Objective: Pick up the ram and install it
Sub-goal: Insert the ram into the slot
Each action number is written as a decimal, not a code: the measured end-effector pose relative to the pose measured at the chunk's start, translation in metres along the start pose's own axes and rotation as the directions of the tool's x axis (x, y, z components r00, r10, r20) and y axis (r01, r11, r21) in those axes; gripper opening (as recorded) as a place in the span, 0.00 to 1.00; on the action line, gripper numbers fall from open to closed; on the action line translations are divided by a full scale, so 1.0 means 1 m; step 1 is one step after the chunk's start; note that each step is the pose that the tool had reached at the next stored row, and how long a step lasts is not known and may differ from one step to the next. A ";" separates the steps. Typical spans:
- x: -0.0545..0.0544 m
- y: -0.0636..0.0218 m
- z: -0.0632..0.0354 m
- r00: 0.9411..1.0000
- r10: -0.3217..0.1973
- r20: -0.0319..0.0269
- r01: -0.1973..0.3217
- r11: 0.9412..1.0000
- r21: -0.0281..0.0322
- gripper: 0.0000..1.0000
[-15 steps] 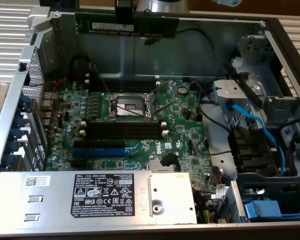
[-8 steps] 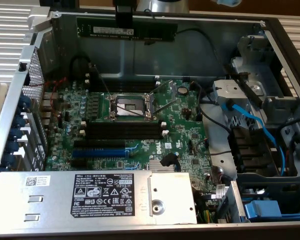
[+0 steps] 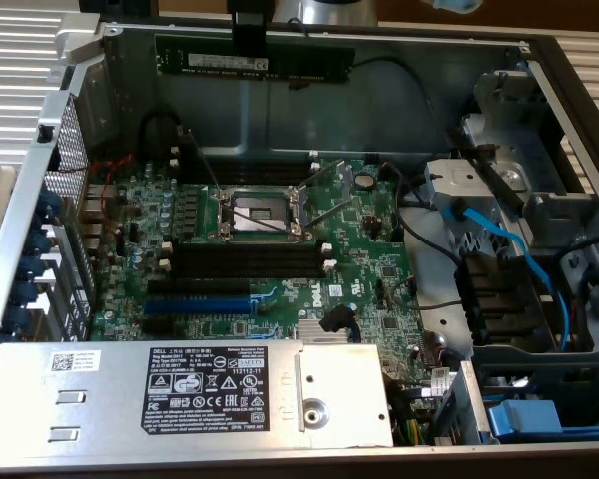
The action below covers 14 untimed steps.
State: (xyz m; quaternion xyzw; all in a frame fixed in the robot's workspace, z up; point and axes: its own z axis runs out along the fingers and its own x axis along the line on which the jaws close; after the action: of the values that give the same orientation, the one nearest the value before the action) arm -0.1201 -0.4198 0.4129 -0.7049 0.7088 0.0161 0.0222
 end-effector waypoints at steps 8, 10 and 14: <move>0.000 0.0000 0.0000 1.000 0.000 0.000 0.000 1.000 0.000 0.12; -0.001 0.0001 0.0001 1.000 0.000 0.000 0.000 1.000 0.000 0.12; -0.009 0.0005 0.0016 1.000 0.000 -0.002 0.000 1.000 0.000 0.12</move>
State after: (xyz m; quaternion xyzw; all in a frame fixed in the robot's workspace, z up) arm -0.1206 -0.4108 0.4117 -0.7050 0.7087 0.0153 0.0215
